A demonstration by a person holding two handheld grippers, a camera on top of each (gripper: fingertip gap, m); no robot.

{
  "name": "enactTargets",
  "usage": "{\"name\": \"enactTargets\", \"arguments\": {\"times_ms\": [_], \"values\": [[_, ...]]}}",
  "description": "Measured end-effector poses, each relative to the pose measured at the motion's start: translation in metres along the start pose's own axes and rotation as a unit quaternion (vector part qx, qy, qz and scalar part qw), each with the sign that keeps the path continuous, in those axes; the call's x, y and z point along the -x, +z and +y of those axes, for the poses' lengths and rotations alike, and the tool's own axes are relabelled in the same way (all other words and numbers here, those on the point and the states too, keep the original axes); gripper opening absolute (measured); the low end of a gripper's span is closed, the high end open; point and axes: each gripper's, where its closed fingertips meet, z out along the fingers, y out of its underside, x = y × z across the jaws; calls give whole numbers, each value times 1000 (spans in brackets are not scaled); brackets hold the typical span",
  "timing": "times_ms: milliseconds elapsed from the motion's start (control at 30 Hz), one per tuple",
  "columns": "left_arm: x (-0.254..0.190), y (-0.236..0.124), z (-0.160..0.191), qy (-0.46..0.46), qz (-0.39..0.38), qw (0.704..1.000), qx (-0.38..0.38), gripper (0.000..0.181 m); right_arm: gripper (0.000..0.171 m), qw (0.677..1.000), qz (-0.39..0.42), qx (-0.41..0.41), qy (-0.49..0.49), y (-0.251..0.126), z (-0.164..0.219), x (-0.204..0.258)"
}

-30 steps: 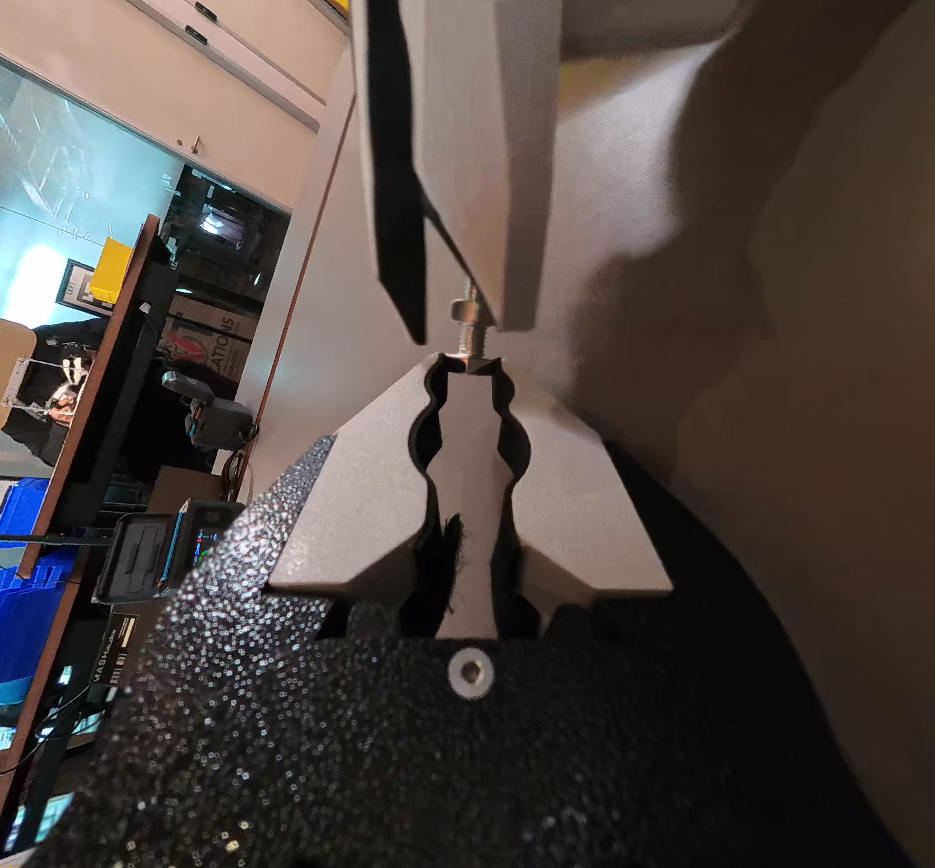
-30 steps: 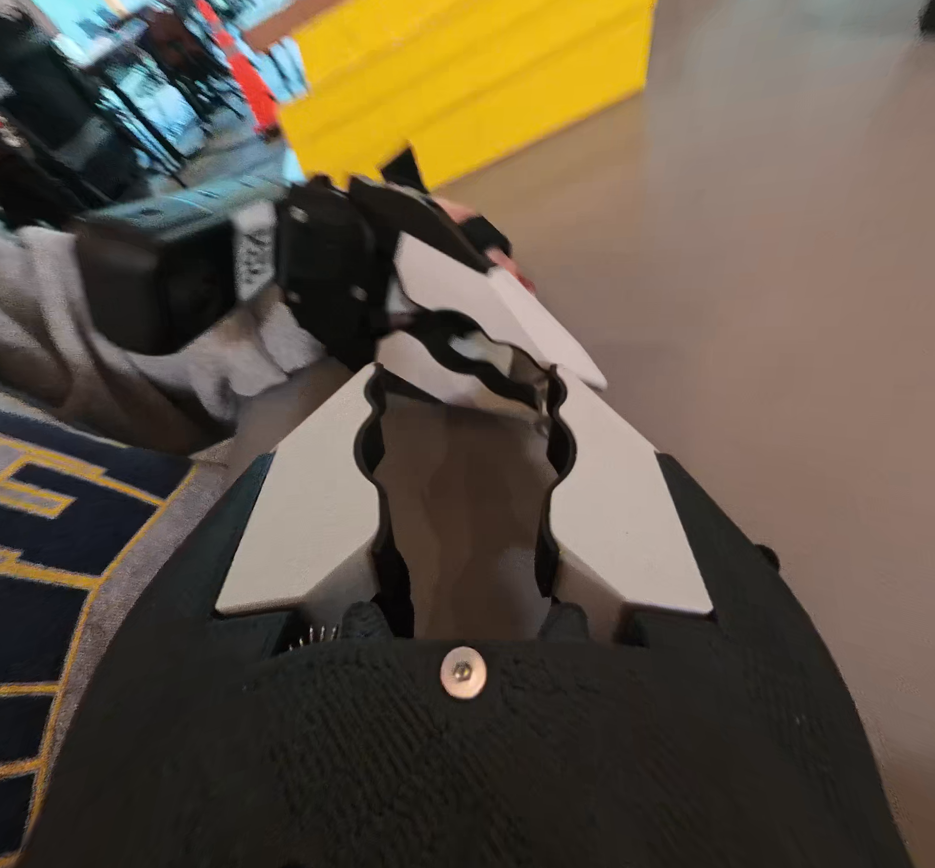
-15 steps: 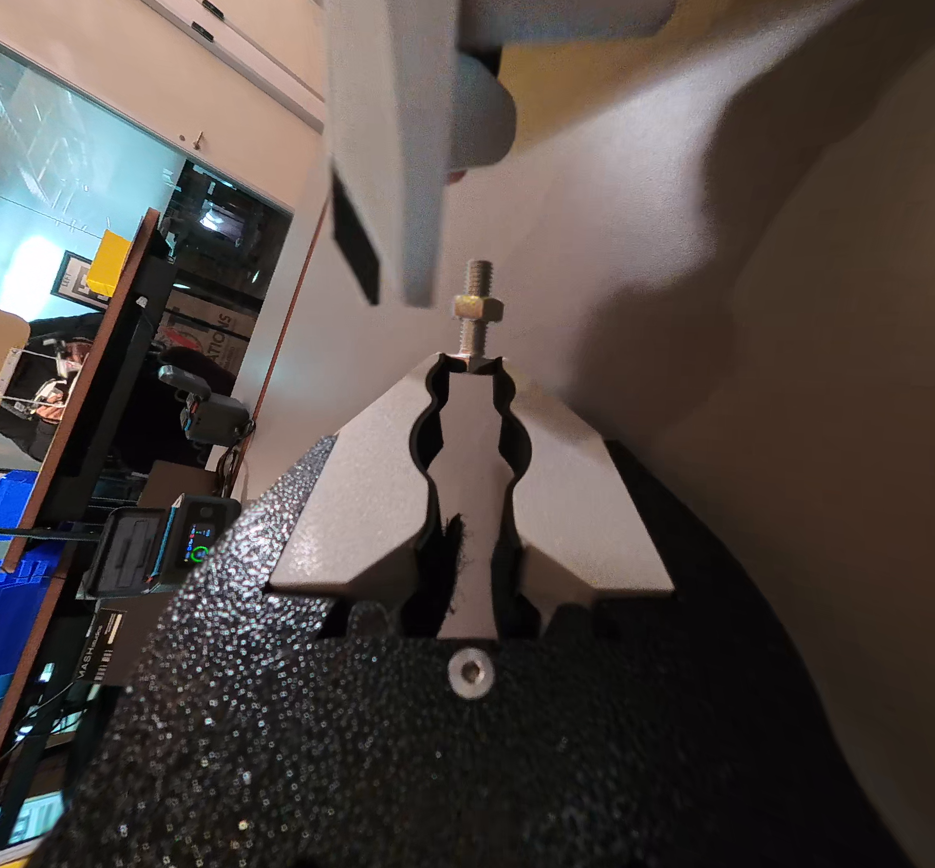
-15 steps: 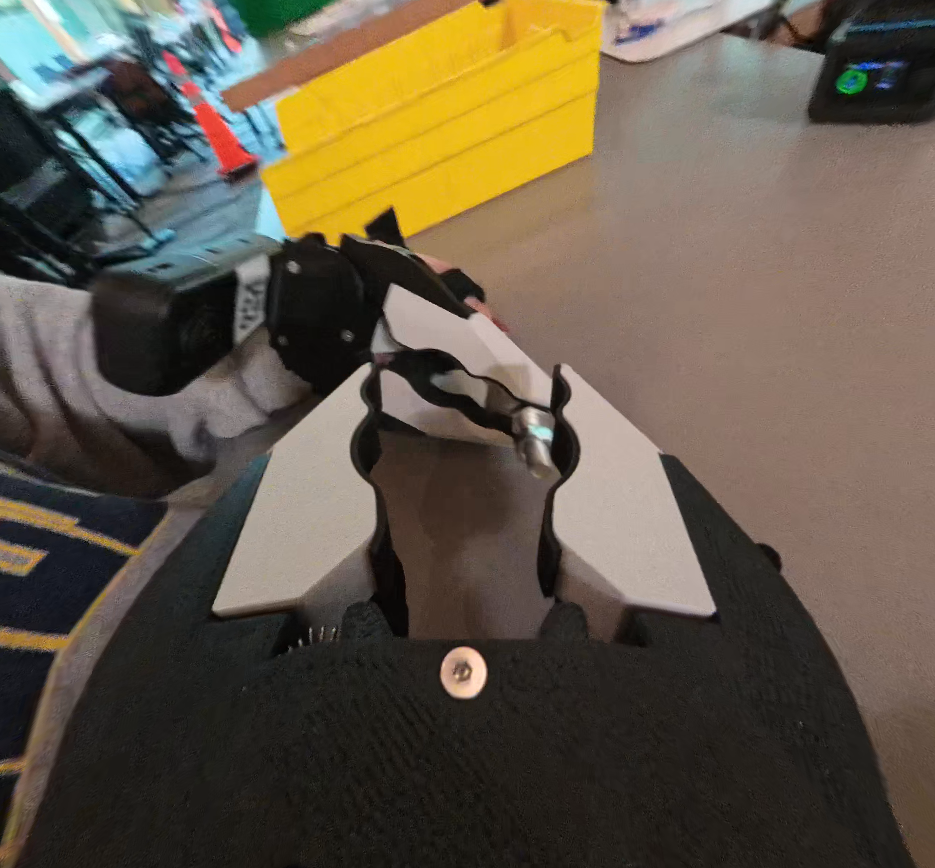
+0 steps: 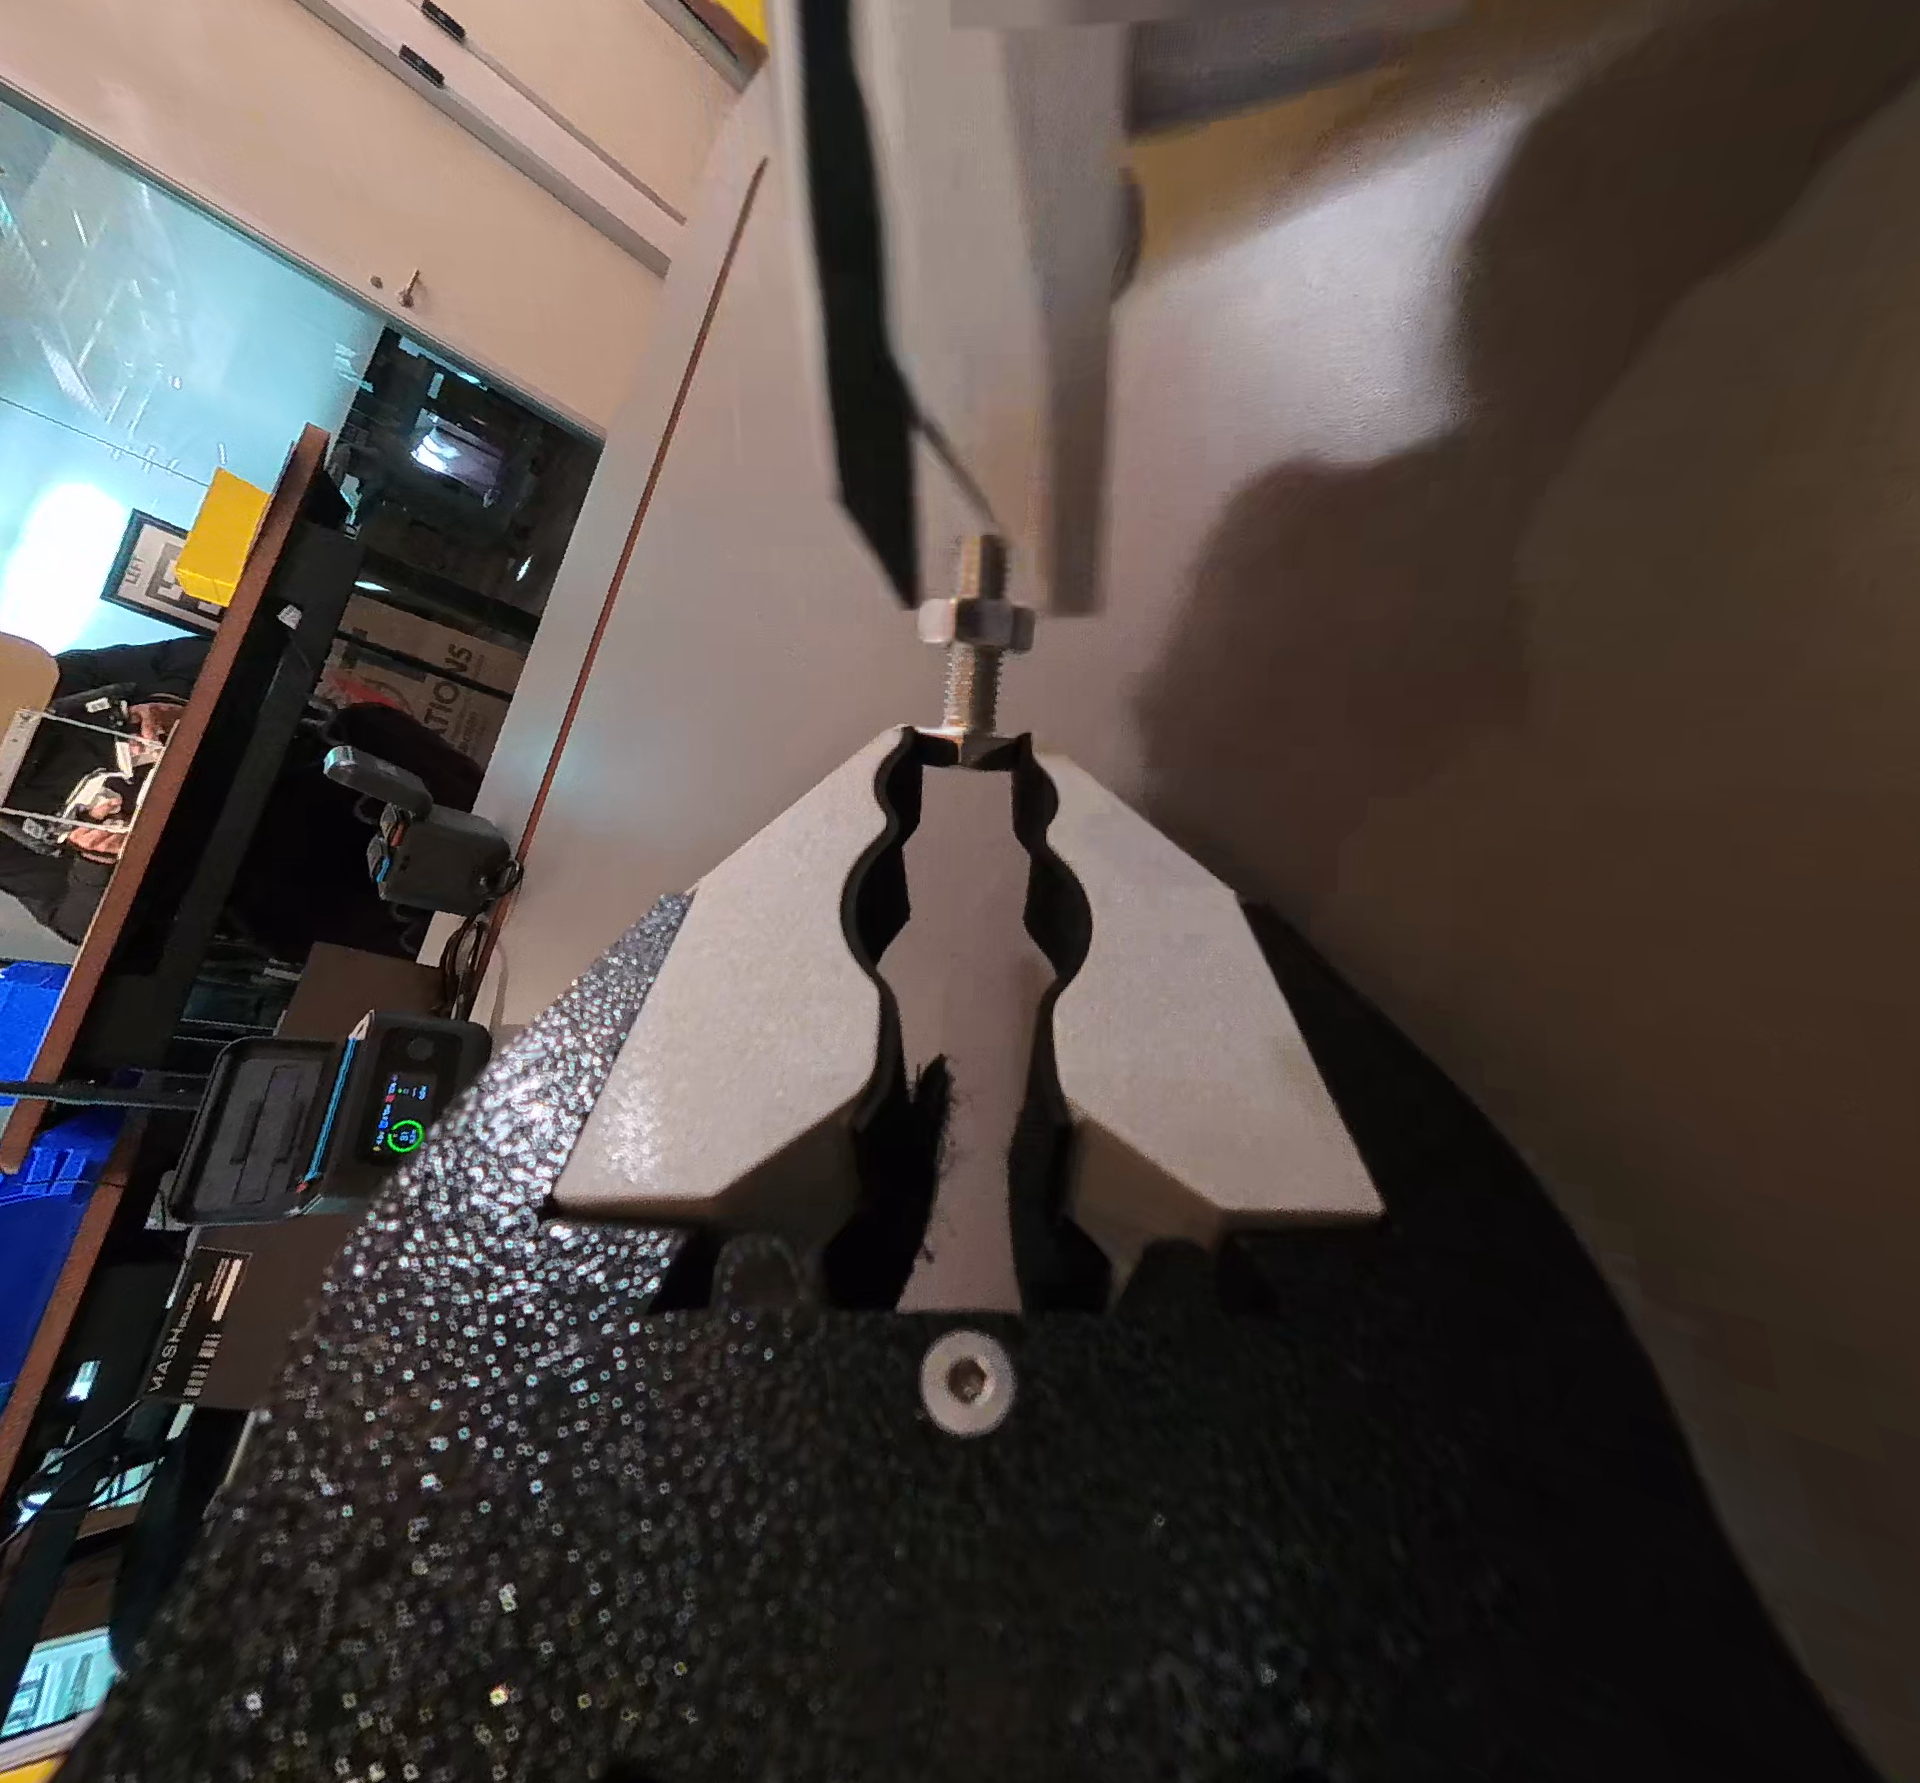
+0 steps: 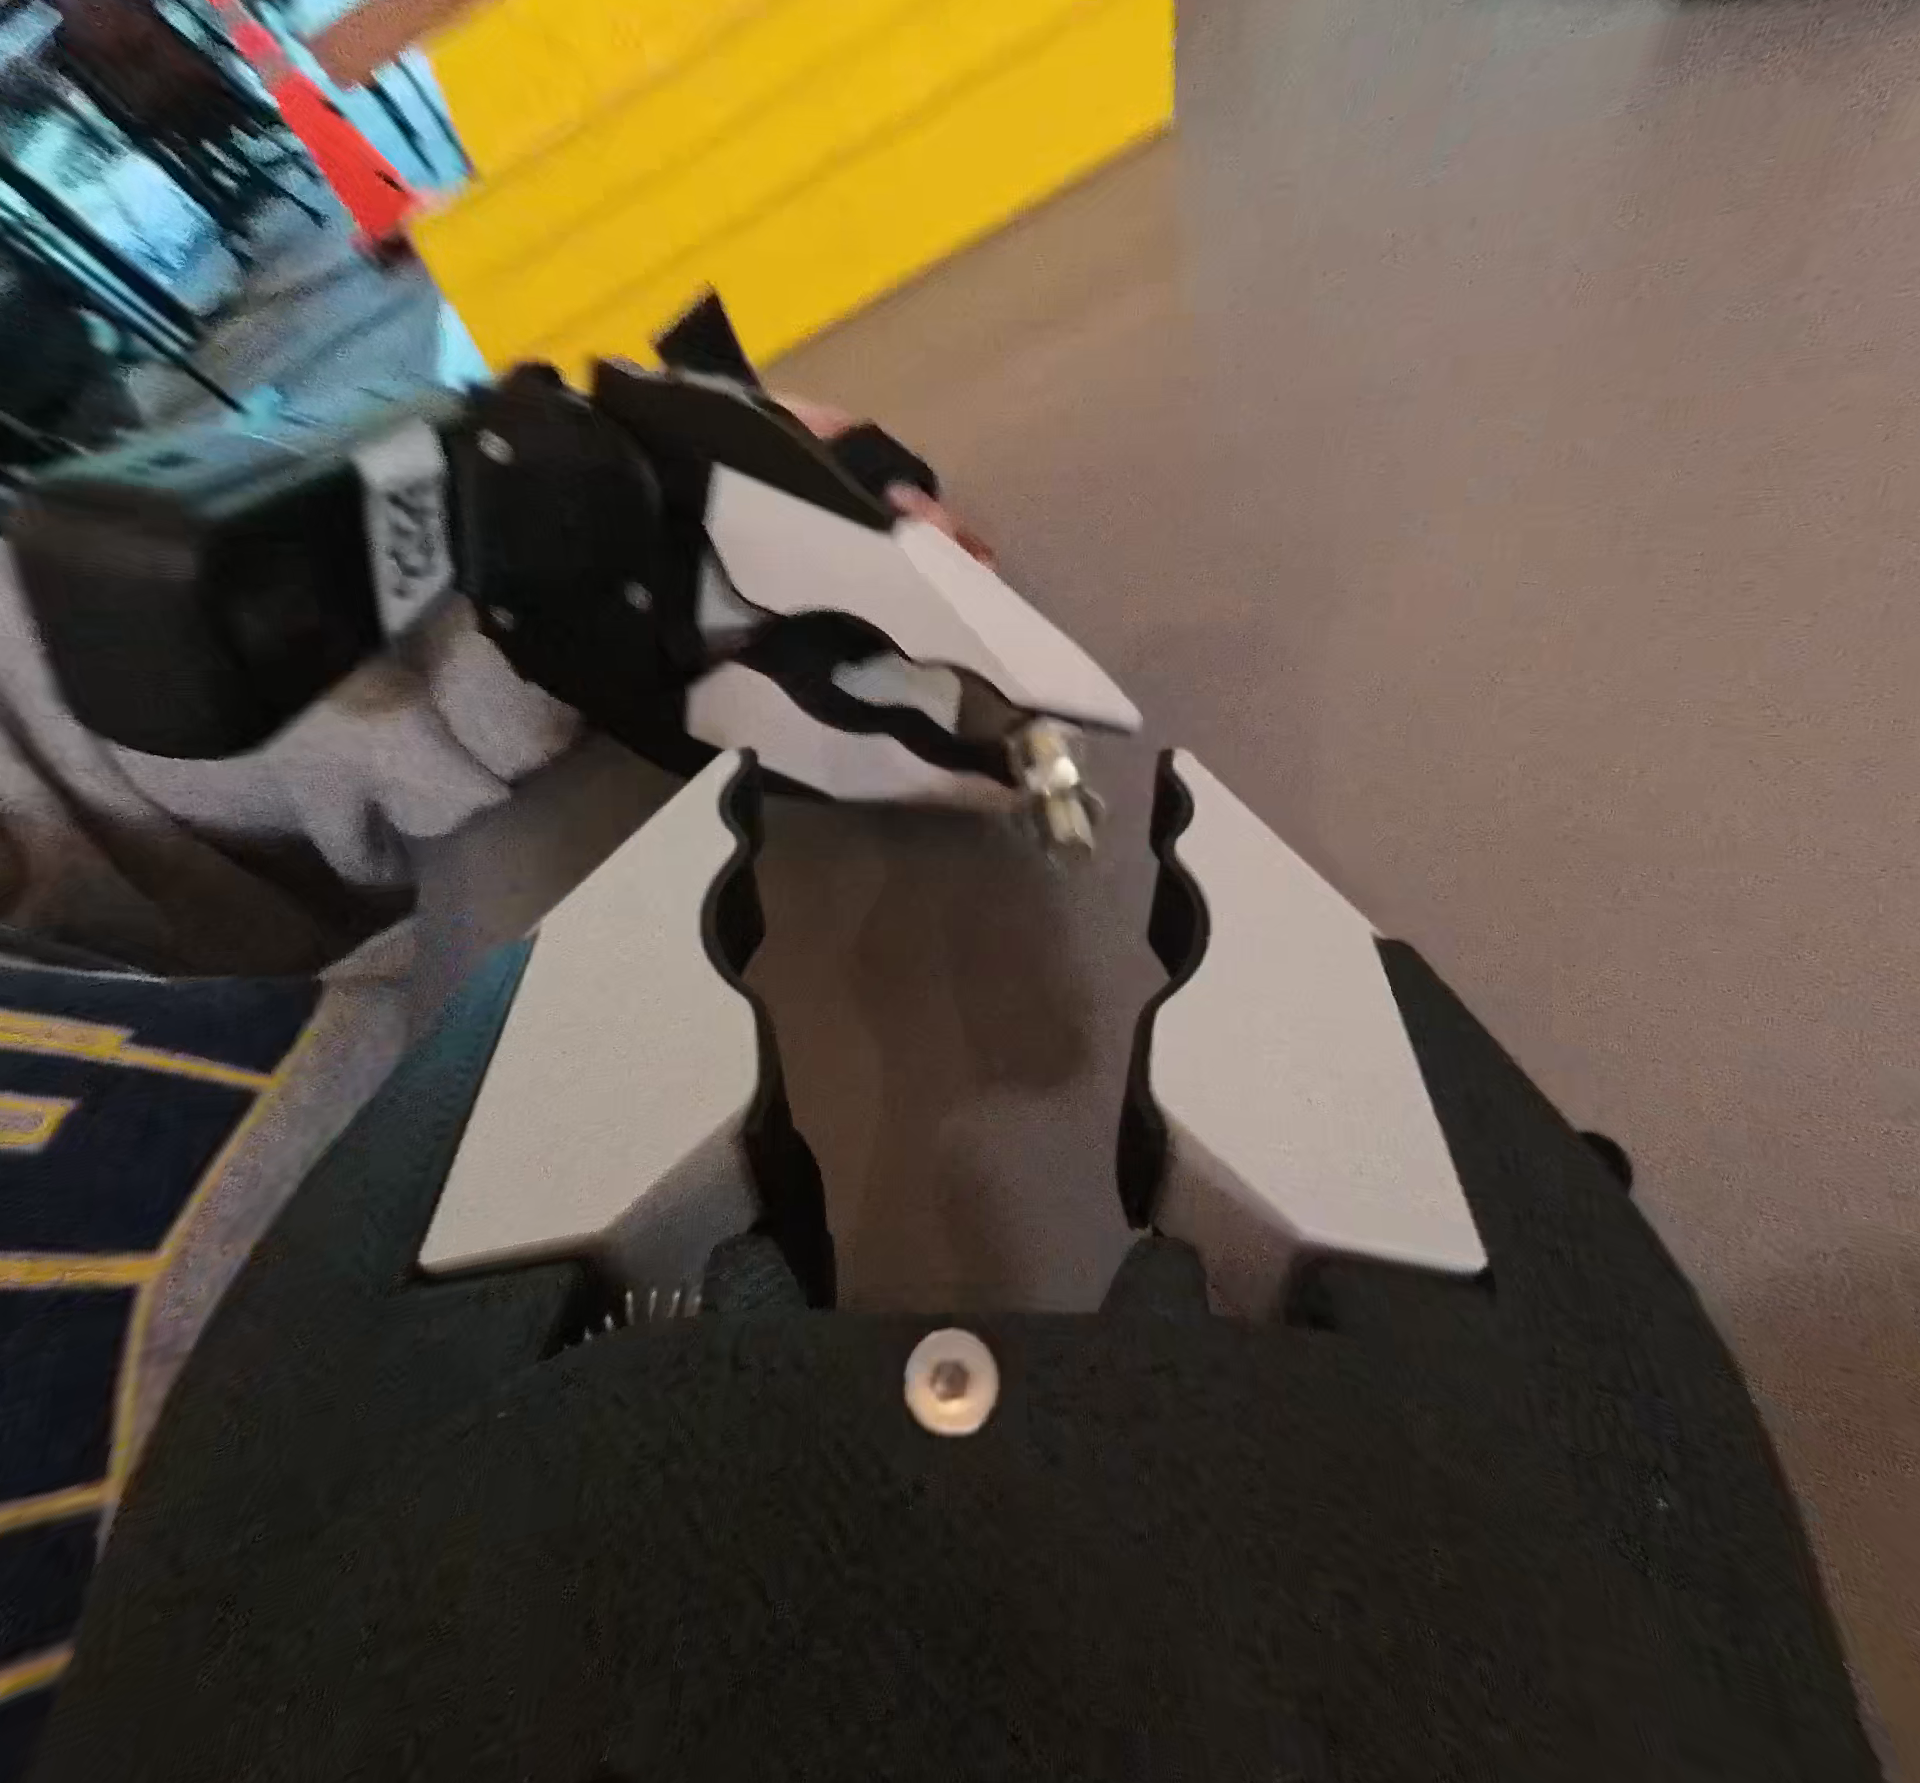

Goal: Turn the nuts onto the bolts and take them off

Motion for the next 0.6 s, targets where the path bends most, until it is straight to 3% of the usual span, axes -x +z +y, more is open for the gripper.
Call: {"name": "enactTargets", "arguments": {"times_ms": [67, 133, 267, 367, 467, 600], "values": [[0, 0, 0, 0, 0, 1000, 0, 16, 75, 997, 3, 65, 32, 4, 24, -6], [-1, 0, 0, 4, 0, 1000, 1, 16, 74, 995, -30, 72, 54, 10, 29, 3], [-1, 0, 0, 1, 0, 1000, -1, 16, 83, 998, -53, -5, -15, 13, 0, 21], [-1, 0, 1, 4, -1, 1000, 2, 16, 69, 996, -68, -49, -35, 2, -20, 29], [-1, 1, 1, 1, -1, 1000, 2, 16, 69, 999, -10, 34, 8, 2, 6, -2], [-2, 1, 2, 6, -2, 1000, 4, 16, 69, 996, -36, 73, 32, 10, 25, 5]]}}
